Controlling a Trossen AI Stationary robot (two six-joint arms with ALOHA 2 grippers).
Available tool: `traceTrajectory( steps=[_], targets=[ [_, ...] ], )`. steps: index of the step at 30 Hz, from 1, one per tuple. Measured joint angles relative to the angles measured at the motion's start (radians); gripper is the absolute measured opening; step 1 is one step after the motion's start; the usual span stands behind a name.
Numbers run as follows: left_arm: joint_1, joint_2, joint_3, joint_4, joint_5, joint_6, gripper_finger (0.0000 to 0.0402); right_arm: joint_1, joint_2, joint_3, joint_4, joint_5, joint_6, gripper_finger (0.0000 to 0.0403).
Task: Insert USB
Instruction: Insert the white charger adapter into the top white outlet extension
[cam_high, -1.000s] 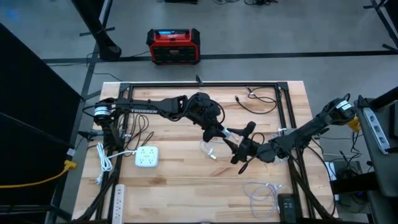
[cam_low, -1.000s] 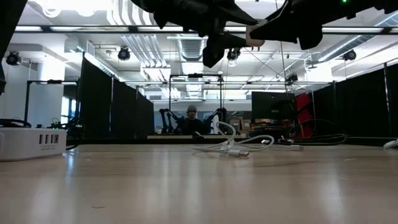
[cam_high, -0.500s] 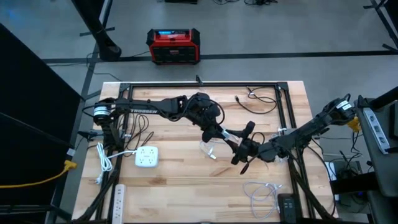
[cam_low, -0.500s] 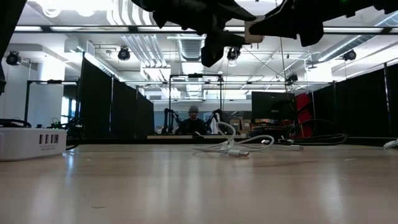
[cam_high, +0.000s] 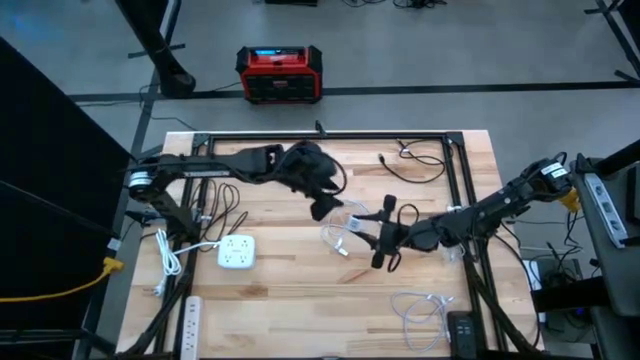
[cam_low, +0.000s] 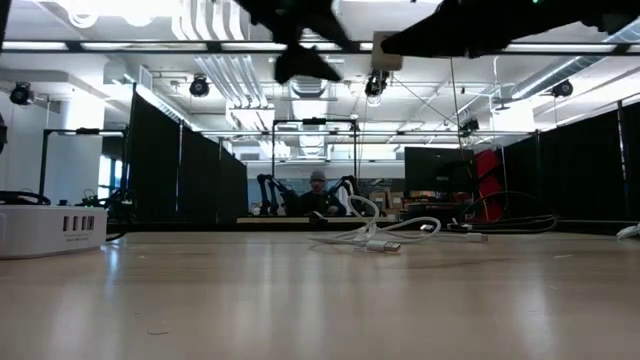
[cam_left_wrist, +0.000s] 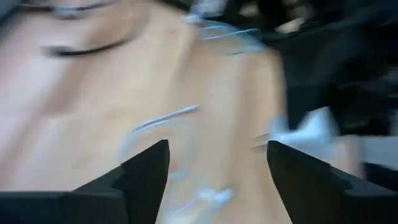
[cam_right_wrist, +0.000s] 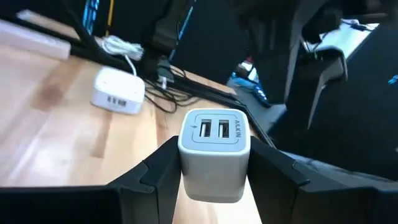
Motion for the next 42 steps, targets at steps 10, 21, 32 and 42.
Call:
traceTrajectory(
  steps=[10, 21, 32, 42],
  targets=[
    [-0.068, -0.258, 0.0, -0.27, -0.344, -0.074, 0.0217, -0.15, 0.177, 0.194, -0.001, -0.409, 0.107, 0.0147],
    [-0.205, -0.384, -0.002, -0.562, -0.538, -0.35, 0.0141, -0.248, 0.69, 0.732, -0.013, -0.738, 0.189, 0.0147],
    [-0.26, -0.375, -0.002, -0.579, -0.533, -0.392, 0.0089, -0.294, 1.103, 1.257, -0.159, -0.824, 0.313, 0.0147],
    [-0.268, -0.368, -0.002, -0.584, -0.533, -0.394, 0.0078, -0.299, 1.292, 1.551, -0.389, -0.771, 0.375, 0.0147]
  ],
)
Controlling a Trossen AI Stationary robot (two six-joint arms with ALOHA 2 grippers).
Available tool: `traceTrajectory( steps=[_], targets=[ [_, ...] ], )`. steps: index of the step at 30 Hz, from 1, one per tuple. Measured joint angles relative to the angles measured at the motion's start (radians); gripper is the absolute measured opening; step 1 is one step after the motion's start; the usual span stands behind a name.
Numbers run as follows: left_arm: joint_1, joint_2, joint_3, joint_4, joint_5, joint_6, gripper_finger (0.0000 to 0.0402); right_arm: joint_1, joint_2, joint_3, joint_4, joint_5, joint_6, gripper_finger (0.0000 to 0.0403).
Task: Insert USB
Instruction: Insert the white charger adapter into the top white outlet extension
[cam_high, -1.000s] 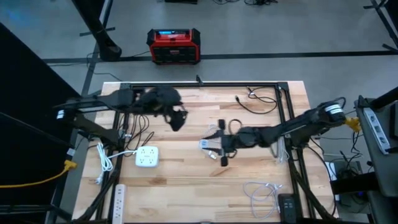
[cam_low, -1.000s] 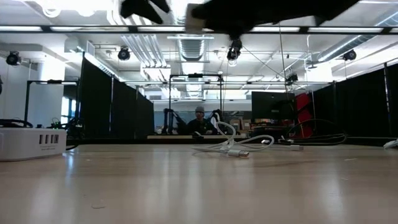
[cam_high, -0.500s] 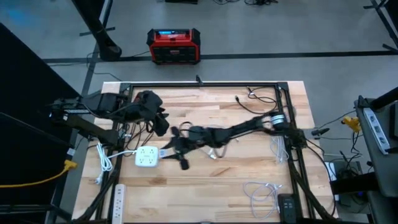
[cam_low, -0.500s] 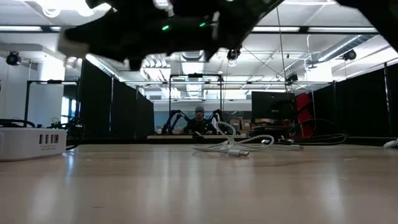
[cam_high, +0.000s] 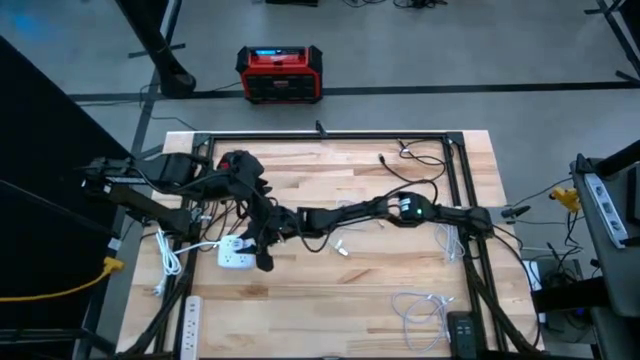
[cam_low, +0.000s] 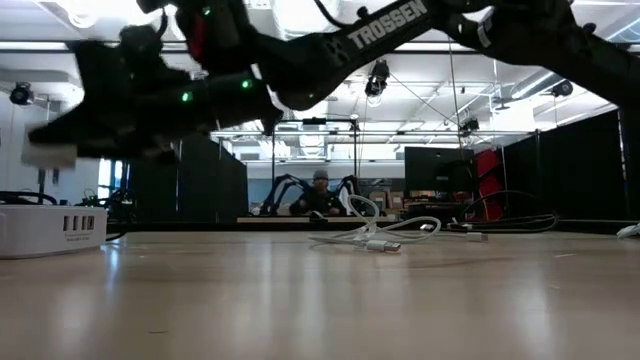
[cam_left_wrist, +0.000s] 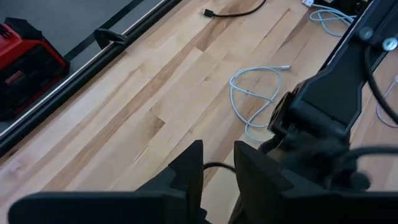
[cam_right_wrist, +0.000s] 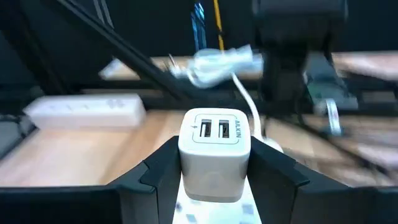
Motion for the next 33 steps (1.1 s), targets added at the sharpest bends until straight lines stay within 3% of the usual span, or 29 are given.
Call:
traceTrajectory(
  steps=[13, 33],
  targets=[
    [-0.015, 0.0, 0.0, 0.002, 0.001, -0.003, 0.0078, -0.035, 0.018, -0.003, -0.005, 0.026, 0.067, 0.0147],
    [-0.015, 0.001, -0.006, 0.001, 0.001, -0.002, 0.0076, -0.026, 0.009, -0.08, 0.017, 0.1, 0.024, 0.0147]
  ],
)
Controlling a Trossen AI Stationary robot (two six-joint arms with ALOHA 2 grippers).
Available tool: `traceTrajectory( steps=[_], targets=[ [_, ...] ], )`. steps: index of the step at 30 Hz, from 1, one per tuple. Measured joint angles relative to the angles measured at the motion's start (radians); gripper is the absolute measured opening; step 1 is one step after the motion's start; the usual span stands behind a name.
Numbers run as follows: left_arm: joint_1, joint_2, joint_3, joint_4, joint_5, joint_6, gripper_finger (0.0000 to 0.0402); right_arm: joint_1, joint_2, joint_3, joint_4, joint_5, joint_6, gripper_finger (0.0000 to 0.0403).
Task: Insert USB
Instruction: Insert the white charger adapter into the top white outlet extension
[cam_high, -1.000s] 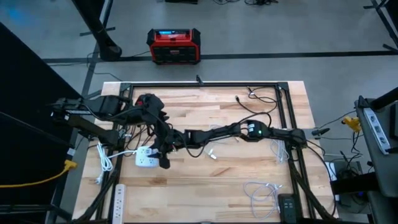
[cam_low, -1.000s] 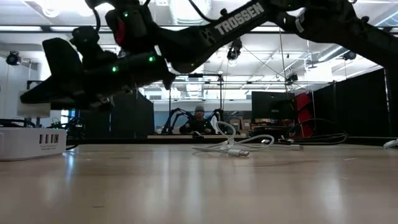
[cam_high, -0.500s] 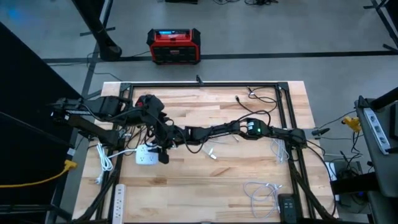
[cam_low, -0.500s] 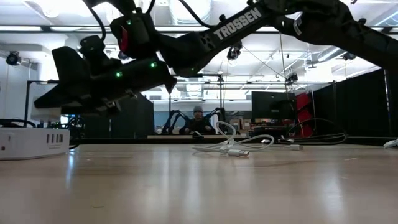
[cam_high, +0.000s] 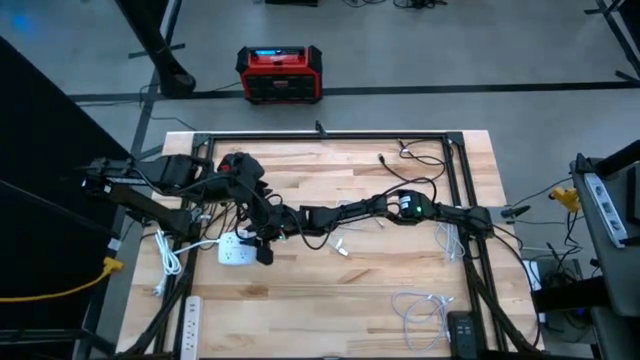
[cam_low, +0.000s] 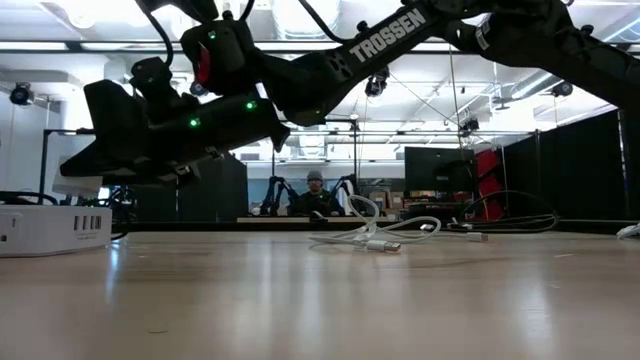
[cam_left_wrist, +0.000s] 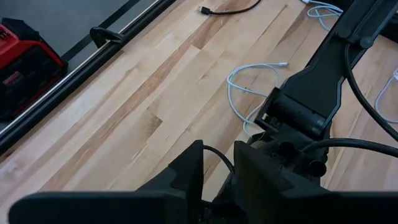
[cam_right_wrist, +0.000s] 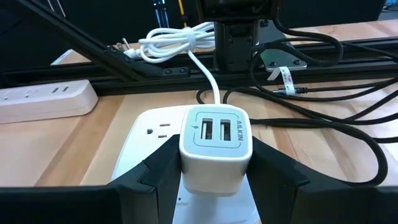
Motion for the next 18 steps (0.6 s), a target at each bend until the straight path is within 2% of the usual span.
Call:
traceTrajectory(
  steps=[18],
  targets=[
    [0.0, 0.0, 0.0, 0.007, -0.002, -0.025, 0.0077, -0.012, 0.021, 0.003, 0.027, 0.033, 0.007, 0.0146]
  ],
)
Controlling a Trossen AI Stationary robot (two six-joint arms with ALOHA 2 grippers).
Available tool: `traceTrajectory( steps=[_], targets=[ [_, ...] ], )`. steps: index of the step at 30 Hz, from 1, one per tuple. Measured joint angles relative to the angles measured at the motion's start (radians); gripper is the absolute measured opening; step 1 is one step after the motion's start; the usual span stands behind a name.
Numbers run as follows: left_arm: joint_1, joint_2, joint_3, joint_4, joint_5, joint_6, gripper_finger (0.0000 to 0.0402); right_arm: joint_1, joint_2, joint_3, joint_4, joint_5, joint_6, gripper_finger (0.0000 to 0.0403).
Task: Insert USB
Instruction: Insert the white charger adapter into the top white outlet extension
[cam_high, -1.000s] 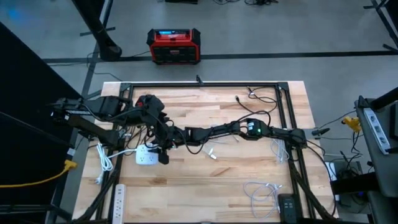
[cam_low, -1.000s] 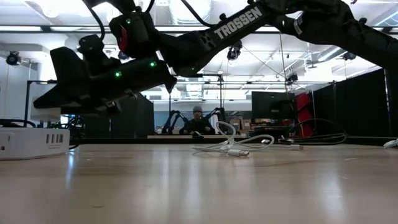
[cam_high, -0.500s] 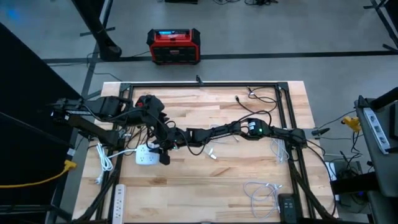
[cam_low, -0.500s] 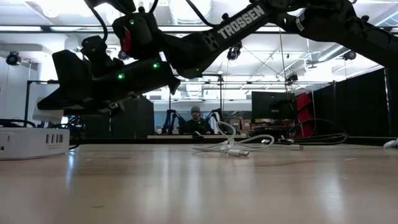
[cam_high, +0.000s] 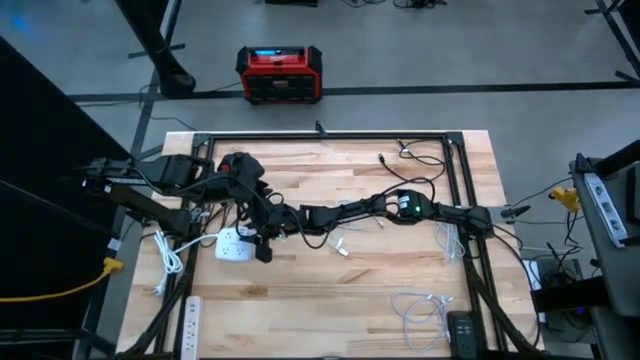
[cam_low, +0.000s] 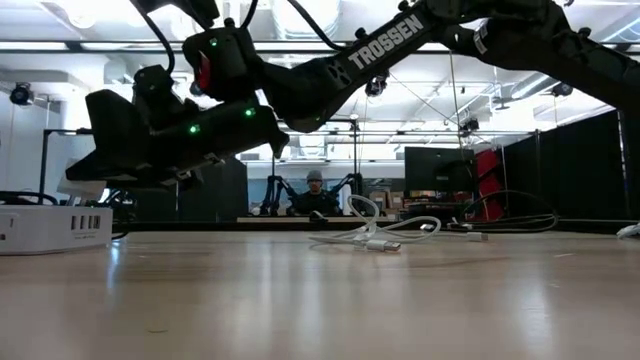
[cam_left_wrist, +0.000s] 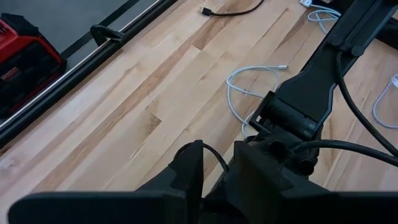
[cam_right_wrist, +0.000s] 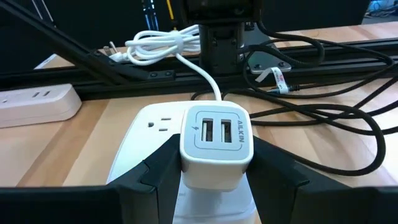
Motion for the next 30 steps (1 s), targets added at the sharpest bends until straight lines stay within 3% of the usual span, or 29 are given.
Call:
traceTrajectory(
  steps=[14, 23, 30],
  targets=[
    [0.0, 0.0, 0.0, 0.044, -0.002, -0.008, 0.0075, -0.004, 0.012, 0.003, 0.047, -0.013, 0.008, 0.0146],
    [-0.016, 0.027, -0.051, 0.048, 0.001, -0.002, 0.0067, -0.008, 0.081, 0.108, -0.002, -0.039, 0.019, 0.0145],
    [-0.084, 0.018, -0.181, 0.046, -0.013, -0.182, 0.0067, -0.008, 0.08, 0.117, -0.023, -0.033, 0.011, 0.0145]
  ],
)
